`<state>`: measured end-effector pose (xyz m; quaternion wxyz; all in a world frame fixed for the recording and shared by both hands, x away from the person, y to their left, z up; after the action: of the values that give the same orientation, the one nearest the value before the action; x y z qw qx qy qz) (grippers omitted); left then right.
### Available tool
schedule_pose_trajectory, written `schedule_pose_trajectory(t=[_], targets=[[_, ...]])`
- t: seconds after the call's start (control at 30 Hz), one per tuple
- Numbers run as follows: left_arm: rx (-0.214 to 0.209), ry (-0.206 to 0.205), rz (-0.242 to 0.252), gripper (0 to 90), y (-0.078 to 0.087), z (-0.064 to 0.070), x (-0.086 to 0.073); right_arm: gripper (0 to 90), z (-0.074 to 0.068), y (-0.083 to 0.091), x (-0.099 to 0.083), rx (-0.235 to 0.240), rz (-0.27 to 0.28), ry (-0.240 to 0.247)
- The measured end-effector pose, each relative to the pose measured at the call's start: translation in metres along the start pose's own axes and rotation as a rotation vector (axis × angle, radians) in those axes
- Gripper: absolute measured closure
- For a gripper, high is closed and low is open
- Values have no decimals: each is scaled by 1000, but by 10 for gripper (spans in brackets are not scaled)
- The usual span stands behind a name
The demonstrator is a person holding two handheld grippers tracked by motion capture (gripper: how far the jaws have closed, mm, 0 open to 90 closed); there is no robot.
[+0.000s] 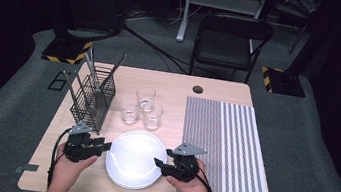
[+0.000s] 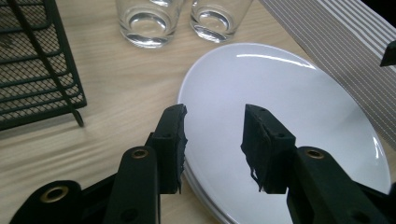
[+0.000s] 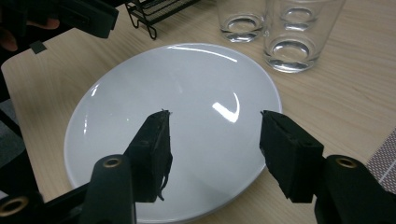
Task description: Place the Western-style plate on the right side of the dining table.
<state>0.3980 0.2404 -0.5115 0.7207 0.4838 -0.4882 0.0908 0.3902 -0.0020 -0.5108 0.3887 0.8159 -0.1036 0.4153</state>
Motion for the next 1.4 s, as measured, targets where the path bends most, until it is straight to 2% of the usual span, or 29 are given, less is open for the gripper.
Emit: schedule_pose_trajectory(t=[0.07,0.17,0.27,0.37,0.53,0.63,0.73,0.9,1.13,1.23,1.4], targets=[[7,-8,1,596,-2,0,-1,444,3,-1,0,-19,2,-18],[-3,4,-9,612,-3,1,-5,452,7,-2,-1,-33,5,-52],[-5,9,-11,626,-5,1,-9,449,10,-4,-3,-62,1,-47],[6,20,5,631,-5,2,-12,450,13,-6,-6,-86,7,-64],[17,25,-5,648,-4,2,-16,482,19,-8,-12,-126,24,-85],[20,31,-14,658,-4,1,-19,533,20,-8,-15,-128,30,-94],[26,42,-22,667,-5,0,-22,546,20,-7,-15,-137,41,-99],[14,69,-28,691,-10,-1,-25,548,21,-8,-18,-137,36,-110],[12,78,-29,706,-15,0,-25,524,22,-9,-21,-144,29,-112],[9,88,-59,708,-19,0,-29,520,24,-9,-22,-147,27,-121],[8,89,-66,709,-22,1,-30,514,24,-11,-23,-142,21,-131]])
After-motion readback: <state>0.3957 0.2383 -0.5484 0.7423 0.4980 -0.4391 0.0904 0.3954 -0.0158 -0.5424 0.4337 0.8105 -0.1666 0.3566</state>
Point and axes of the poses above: each handheld gripper's, and its own axes: y roughly backward along the jaws, x roughly out of its top, z roughly to its right, the point moved 8 cm from there along -y, roughly forward along the jaws, and after that the axes turned 15 degrees about -y, right-handed, at the moved point
